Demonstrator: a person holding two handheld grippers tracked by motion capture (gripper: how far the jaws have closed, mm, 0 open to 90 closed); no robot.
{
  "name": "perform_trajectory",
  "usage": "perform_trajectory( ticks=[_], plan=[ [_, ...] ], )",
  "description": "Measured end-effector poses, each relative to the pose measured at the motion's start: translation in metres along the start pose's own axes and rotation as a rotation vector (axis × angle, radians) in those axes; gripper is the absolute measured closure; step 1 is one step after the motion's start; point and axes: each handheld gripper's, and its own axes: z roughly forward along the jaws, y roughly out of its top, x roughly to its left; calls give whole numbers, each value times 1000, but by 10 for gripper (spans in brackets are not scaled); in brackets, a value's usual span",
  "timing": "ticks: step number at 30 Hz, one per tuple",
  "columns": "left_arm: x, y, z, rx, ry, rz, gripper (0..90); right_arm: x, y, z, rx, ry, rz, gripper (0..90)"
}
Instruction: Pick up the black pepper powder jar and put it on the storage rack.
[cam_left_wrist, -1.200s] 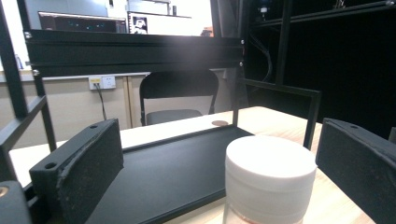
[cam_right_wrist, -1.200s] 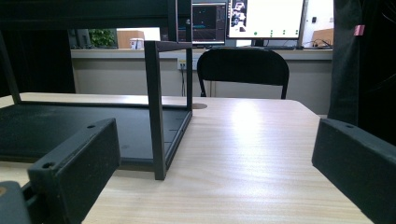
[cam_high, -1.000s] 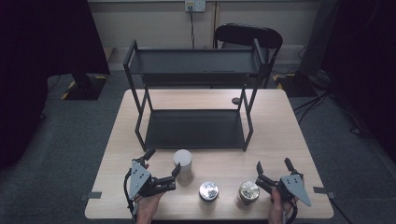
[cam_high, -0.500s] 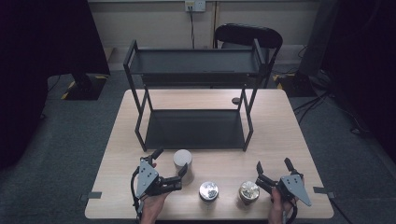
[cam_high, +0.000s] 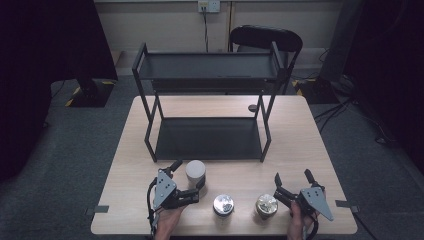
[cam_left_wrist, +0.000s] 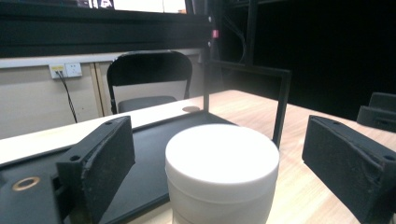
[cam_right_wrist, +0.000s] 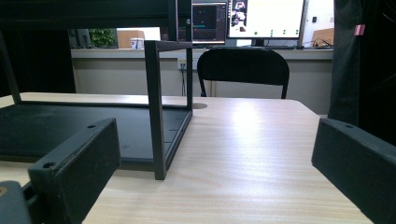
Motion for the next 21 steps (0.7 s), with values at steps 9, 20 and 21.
perform_trajectory(
  ticks=[9,20,21],
  plan=[
    [3,-5,9,45,-10,-4,150,0,0,0,0,1,0,0],
    [9,-10,17,87,-37,-14,202,0,0,0,2,2,0,0],
    [9,-10,17,90,-38,-19,207,0,0,0,1,2,0,0]
  ],
)
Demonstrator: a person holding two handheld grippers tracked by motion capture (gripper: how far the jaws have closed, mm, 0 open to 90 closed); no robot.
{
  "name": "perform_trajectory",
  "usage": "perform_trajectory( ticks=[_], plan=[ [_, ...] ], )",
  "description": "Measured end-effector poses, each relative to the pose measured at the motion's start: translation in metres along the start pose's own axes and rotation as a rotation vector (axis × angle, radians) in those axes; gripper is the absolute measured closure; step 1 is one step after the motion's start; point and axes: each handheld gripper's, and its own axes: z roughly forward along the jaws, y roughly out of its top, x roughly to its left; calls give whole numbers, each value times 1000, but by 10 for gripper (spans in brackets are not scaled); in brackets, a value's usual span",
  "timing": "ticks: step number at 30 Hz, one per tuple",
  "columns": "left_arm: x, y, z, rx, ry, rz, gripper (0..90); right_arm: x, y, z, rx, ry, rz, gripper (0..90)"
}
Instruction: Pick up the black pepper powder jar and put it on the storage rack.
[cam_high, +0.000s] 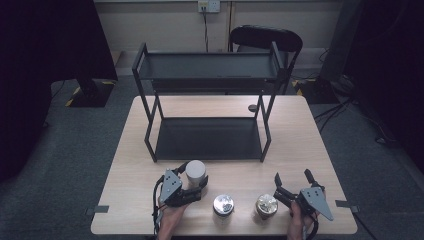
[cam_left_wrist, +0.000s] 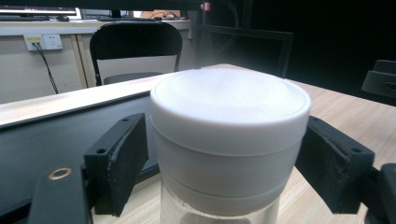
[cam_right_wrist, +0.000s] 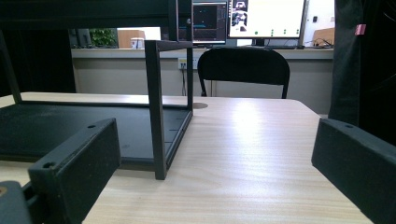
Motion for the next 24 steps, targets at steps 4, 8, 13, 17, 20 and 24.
perform_trajectory(
  ticks=[4,8,13,17,20,24],
  plan=[
    [0,-1,1,8,-1,4,241,0,0,0,0,0,0,0],
    [1,-2,1,13,-8,11,292,0,0,0,0,0,0,0],
    [0,-2,1,13,-8,21,337,0,0,0,0,0,0,0],
    [-1,-2,1,12,-4,22,341,0,0,0,0,0,0,0],
    [-1,-2,1,12,-2,21,343,0,0,0,0,0,0,0],
    [-2,-1,1,14,0,25,343,0,0,0,0,-1,0,0]
  ],
)
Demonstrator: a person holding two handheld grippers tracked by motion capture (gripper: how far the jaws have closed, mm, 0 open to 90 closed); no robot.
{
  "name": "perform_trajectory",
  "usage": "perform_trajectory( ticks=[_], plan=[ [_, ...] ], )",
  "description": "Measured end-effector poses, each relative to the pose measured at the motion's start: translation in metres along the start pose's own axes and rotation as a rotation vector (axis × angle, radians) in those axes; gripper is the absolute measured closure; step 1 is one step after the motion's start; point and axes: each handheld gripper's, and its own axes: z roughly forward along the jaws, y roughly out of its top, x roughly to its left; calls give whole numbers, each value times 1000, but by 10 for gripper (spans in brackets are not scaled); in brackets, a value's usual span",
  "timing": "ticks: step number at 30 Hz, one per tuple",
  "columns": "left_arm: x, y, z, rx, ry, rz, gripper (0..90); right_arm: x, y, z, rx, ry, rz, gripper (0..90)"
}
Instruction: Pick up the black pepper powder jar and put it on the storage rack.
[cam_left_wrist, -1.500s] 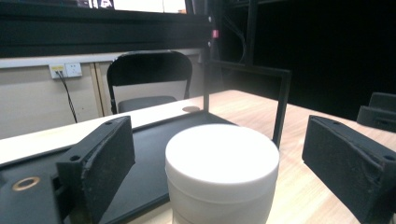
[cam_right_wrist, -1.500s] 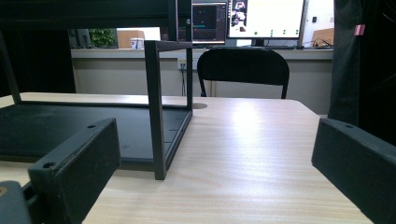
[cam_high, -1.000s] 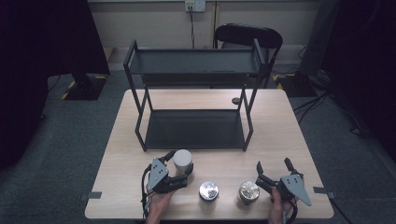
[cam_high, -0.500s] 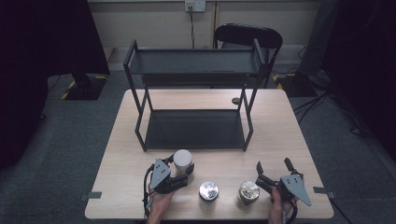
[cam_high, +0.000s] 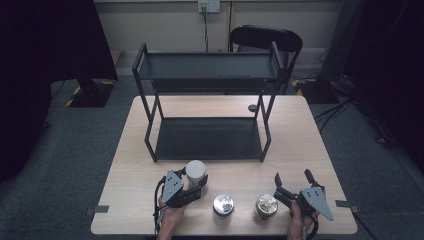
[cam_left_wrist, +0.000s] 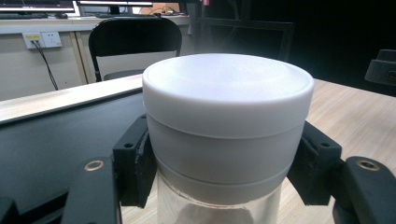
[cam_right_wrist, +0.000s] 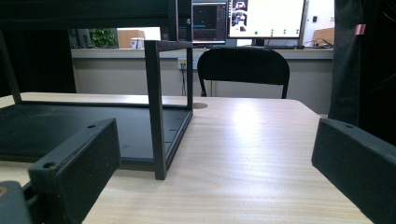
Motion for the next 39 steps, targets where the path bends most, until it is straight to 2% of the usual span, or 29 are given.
perform_trajectory(
  ticks=[9,16,30,39],
  plan=[
    [1,2,-2,8,-13,16,344,0,0,0,0,1,0,0],
    [0,5,-5,-6,-14,14,344,0,0,0,0,1,0,0],
    [-3,16,-14,-17,-1,38,345,0,0,0,-1,1,0,0],
    [2,22,-17,-22,14,39,344,0,0,0,-1,2,0,0]
  ],
)
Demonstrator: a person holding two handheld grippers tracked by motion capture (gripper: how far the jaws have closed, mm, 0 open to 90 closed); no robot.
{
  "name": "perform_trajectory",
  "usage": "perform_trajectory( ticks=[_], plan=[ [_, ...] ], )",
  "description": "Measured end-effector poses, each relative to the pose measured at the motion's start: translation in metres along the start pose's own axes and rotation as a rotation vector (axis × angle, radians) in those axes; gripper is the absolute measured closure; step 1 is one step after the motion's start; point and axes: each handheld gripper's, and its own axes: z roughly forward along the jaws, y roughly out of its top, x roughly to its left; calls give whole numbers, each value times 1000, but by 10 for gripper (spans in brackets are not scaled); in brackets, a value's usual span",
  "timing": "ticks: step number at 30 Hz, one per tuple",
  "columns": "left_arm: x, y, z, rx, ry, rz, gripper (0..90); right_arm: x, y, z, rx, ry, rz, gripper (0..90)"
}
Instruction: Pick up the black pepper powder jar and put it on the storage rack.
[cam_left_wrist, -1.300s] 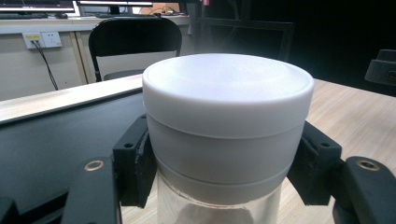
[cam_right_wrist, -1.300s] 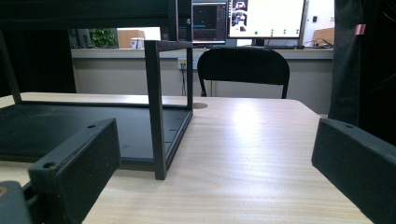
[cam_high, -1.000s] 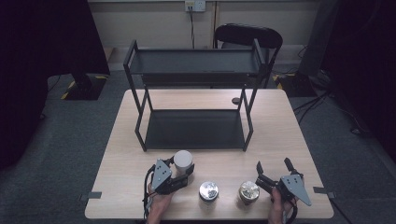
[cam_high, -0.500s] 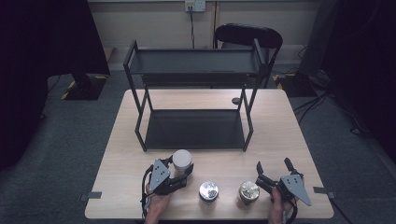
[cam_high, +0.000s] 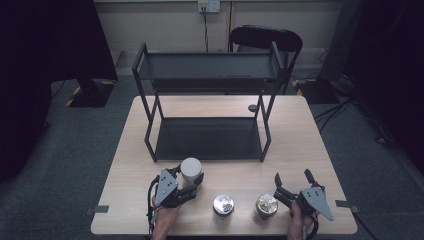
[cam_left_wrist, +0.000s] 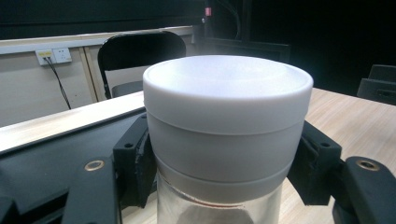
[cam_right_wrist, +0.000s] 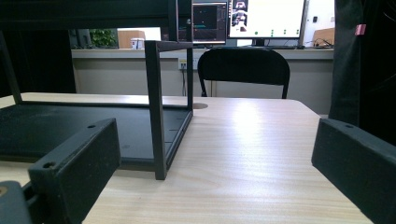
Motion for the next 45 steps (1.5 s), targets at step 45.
perform_trajectory(
  ticks=[45],
  plan=[
    [22,29,7,-22,67,-32,345,0,0,0,0,-1,-1,0]
  ],
)
